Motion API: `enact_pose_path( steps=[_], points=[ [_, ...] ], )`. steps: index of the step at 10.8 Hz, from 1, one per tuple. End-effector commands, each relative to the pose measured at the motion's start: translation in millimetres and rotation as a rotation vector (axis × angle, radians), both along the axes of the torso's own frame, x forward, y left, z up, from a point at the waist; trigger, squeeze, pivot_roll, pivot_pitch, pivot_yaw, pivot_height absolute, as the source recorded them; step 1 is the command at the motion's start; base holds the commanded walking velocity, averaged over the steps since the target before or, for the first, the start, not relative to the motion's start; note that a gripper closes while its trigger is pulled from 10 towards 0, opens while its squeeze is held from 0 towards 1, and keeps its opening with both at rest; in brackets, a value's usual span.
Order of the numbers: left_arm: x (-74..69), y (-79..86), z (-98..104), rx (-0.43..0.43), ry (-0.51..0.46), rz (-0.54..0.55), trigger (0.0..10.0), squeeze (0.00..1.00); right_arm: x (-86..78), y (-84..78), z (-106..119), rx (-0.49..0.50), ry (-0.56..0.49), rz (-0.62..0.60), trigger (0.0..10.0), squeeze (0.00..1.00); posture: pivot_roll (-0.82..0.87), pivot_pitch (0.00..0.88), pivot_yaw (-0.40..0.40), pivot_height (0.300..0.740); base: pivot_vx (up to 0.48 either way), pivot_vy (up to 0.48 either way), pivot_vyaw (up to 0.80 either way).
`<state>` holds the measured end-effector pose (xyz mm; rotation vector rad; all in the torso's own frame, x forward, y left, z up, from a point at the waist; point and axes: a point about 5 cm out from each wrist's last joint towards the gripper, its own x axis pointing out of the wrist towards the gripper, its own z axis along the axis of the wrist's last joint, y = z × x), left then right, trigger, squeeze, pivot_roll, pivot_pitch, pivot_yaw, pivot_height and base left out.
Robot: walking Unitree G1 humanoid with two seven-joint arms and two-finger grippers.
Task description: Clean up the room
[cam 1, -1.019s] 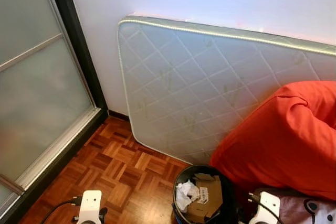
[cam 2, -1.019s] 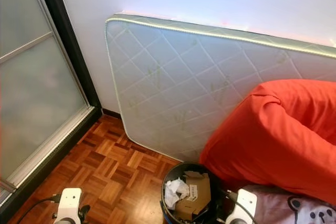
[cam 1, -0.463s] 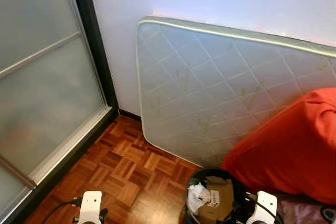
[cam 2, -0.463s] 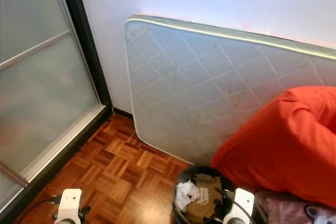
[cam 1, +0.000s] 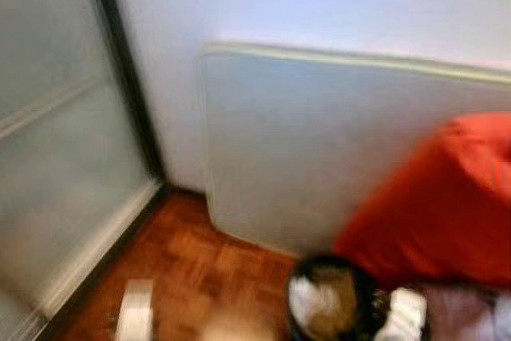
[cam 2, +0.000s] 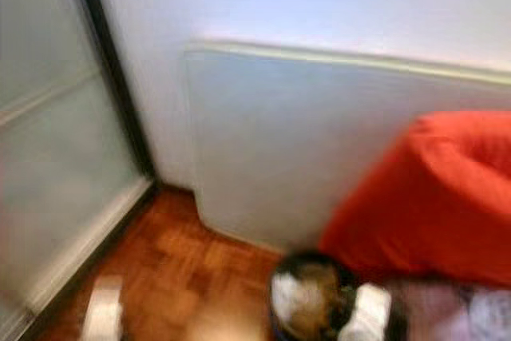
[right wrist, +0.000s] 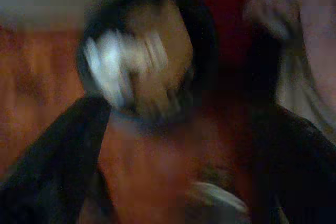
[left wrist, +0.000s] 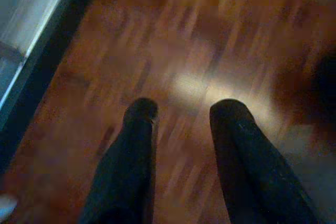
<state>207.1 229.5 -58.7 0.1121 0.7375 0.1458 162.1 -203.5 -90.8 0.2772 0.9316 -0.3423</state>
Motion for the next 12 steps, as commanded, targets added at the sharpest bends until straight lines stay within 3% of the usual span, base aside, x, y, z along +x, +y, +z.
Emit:
enact_pose_path(
  steps=[1,10,12],
  points=[
    [-21.3,0.2,-12.3,-0.007,0.074,0.007,10.0,0.0,19.6,-5.3,9.9,-0.022,-0.056,0.003,10.0,0.0,0.15,0.0,0.001,0.74,0.0,0.0,0.0],
    [-19.9,-4.4,-12.7,-0.015,0.071,-0.003,10.0,0.0,18.1,-5.8,8.9,-0.023,-0.038,0.014,10.0,0.0,0.15,0.0,-0.007,0.74,0.0,0.0,-0.79],
    [-19.6,-3.3,-12.5,0.02,0.086,-0.039,10.0,0.0,17.8,-3.1,8.3,-0.017,-0.036,0.018,10.0,0.0,0.15,0.0,-0.003,0.74,0.0,-0.137,-0.79]
  ],
)
